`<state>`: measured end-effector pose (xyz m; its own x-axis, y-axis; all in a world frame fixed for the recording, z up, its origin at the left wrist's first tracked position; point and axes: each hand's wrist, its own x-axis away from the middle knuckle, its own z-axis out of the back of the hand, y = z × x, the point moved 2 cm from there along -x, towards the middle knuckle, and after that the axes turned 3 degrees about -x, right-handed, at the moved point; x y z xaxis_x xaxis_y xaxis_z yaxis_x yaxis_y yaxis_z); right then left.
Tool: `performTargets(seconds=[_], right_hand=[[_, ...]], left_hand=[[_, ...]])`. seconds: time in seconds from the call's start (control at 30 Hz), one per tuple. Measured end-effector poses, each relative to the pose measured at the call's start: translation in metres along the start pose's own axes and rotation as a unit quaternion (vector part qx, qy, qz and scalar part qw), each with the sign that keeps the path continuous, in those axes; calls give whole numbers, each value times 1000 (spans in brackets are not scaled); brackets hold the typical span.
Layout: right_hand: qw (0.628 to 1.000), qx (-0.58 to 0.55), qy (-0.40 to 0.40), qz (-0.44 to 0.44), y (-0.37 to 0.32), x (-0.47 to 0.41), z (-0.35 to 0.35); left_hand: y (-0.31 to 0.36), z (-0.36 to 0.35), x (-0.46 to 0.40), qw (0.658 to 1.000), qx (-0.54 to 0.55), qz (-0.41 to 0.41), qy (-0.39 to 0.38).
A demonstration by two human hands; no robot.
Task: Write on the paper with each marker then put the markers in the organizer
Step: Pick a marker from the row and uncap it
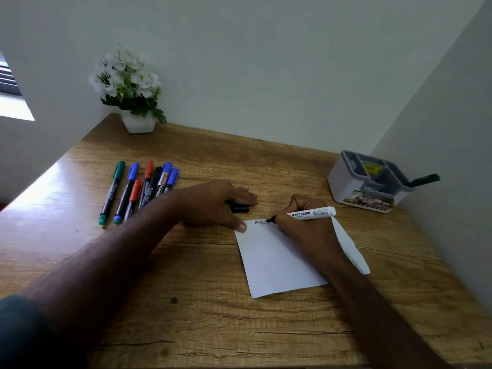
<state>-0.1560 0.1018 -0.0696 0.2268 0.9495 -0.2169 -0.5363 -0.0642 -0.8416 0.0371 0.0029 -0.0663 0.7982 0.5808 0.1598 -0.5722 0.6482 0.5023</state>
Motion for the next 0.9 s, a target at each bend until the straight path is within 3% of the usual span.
performTargets(seconds=[0.9], right_hand=[[1000, 2, 21, -15, 8, -3, -1]], left_hand=[[0, 0, 0, 1000, -1, 2, -3]])
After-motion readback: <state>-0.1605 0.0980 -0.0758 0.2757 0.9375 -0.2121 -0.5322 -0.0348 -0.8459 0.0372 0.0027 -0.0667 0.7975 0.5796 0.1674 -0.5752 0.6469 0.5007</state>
